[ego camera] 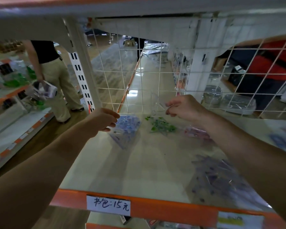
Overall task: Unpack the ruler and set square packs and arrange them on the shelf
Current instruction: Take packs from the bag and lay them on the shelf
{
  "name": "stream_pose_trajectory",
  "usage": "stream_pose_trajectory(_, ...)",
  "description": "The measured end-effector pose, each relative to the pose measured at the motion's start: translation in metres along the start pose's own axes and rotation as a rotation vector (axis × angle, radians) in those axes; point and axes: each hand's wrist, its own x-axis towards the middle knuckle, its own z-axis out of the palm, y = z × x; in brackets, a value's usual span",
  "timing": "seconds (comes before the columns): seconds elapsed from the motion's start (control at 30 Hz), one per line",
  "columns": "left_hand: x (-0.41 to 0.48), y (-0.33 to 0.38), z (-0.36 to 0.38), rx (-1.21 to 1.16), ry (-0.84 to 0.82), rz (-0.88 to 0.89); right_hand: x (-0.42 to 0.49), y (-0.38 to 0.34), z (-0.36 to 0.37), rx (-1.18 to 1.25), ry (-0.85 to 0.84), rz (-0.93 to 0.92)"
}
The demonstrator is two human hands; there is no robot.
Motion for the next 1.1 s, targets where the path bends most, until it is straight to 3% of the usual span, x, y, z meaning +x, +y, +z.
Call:
stream_pose_trajectory(0.57,0.006,-0.003,-0.009,0.15,0.024,-0.041,0.001,-0.012,0.03,-0.016,-0.208,0.111)
stream_pose_trajectory(0.7,0.005,-0.004,-0.004,0.153,0.033,0.018,0.001,-0.025,0.055,0.041,-0.273,0.128)
stream_pose_trajectory(0.8,0.005,-0.003,0.004,0.221,0.044,0.103,0.007,-0.034,0.058,-0.031,-0.316,0.123)
stream_pose_trajectory(0.97,0.006,-0.002,0.022,0.367,-0.085,0.209,0.026,-0.032,0.013,-0.335,-0.231,0.1)
stream_pose_trajectory(1.1,0.015,0.006,0.032,0.572,-0.091,0.287,0.023,-0.026,0.026,-0.583,-0.317,0.095)
